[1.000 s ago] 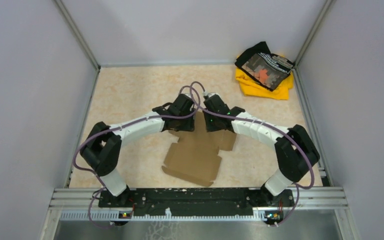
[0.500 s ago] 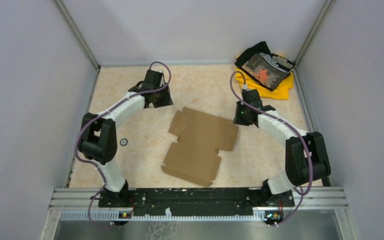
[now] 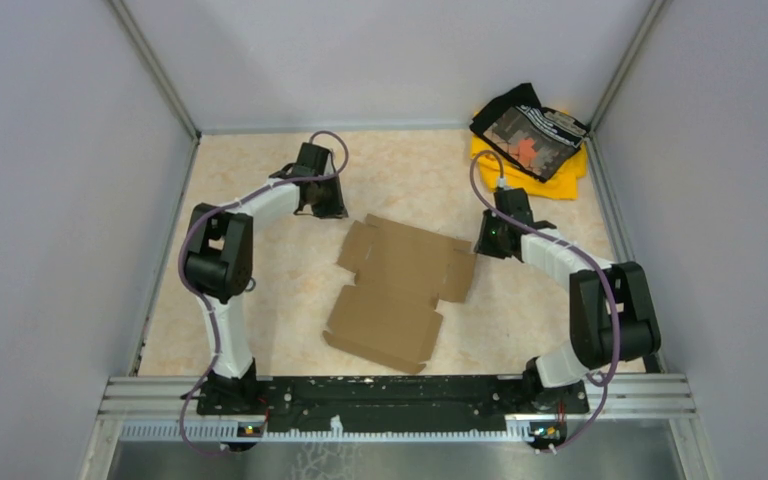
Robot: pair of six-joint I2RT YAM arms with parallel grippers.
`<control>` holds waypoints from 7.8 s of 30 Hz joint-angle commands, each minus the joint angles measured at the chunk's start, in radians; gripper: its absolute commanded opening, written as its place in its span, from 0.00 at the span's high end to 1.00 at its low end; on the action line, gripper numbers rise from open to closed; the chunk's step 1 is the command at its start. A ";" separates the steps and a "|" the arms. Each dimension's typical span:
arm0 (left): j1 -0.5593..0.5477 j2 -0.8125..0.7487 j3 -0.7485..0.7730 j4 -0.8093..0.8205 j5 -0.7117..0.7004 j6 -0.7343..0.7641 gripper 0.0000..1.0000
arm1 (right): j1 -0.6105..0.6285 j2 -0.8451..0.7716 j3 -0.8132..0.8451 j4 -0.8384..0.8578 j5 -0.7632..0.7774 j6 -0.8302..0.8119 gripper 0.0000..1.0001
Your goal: Fold the paper box
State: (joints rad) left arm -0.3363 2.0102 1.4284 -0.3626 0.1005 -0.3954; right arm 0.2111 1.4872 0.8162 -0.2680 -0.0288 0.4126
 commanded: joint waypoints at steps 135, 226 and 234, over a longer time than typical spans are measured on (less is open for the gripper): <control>-0.075 0.003 0.005 0.067 0.132 -0.010 0.84 | -0.030 0.144 0.192 0.002 -0.048 -0.033 0.76; -0.082 0.012 0.038 0.063 0.155 -0.026 0.74 | 0.042 0.188 0.244 0.003 -0.122 -0.047 0.76; -0.101 0.018 0.049 0.064 0.156 -0.034 0.74 | 0.062 0.202 0.253 0.008 -0.119 -0.038 0.76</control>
State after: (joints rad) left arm -0.4198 2.0300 1.4437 -0.2955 0.2375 -0.4255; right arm 0.2546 1.6810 1.0176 -0.2783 -0.1535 0.3683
